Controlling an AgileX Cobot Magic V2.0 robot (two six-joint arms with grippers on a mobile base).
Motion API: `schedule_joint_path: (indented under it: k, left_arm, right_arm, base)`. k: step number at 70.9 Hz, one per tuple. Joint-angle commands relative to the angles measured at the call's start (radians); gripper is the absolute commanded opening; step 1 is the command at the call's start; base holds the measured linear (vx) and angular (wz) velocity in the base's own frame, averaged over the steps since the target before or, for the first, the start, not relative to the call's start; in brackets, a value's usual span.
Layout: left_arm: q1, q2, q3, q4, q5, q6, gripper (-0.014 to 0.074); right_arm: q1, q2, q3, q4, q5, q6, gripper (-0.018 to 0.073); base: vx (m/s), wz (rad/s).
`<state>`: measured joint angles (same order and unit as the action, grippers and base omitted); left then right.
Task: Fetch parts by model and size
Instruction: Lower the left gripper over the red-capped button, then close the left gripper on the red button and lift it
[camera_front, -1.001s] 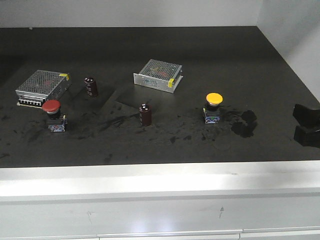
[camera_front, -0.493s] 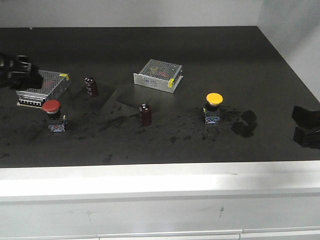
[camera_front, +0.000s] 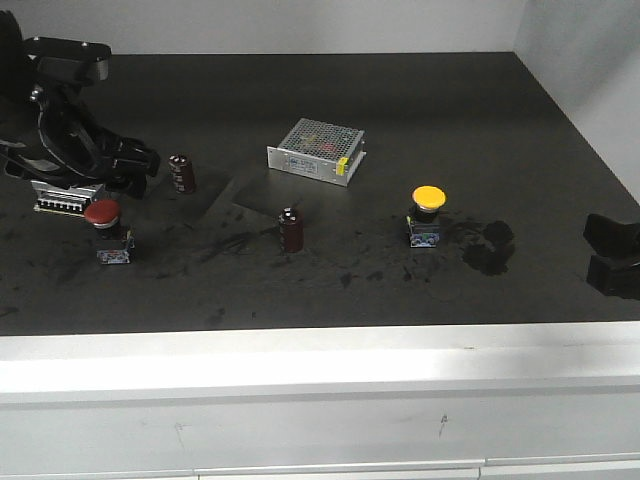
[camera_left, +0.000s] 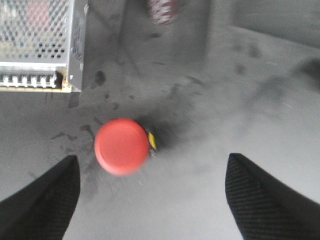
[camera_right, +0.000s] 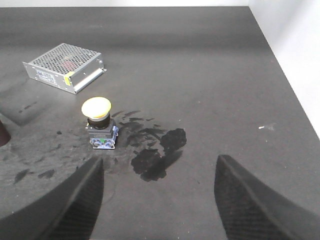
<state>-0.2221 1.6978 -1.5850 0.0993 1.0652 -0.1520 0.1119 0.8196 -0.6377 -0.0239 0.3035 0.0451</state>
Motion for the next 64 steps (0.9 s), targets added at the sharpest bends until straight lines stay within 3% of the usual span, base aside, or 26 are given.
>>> schedule_joint_path:
  k: [1,51,64]
  left_arm:
    - [-0.005,-0.032,-0.04,0.052,-0.033,-0.056,0.0573]
    - [0.014,0.054,-0.04,0.074,-0.024,-0.136,0.0573]
    - [0.046,0.058,-0.04,0.013,-0.033,-0.139,0.0573]
  right_arm:
    - [0.004,-0.003,-0.038,0.0,-0.061,-0.005,0.0463]
    - [0.004,-0.003,-0.038,0.024,-0.052,-0.005,0.0463]
    - [0.004,-0.003,-0.038,0.024,-0.049,-0.005,0.0463]
  base:
    - [0.0,0.0]
    - [0.0,0.0]
    - [0.0,0.0]
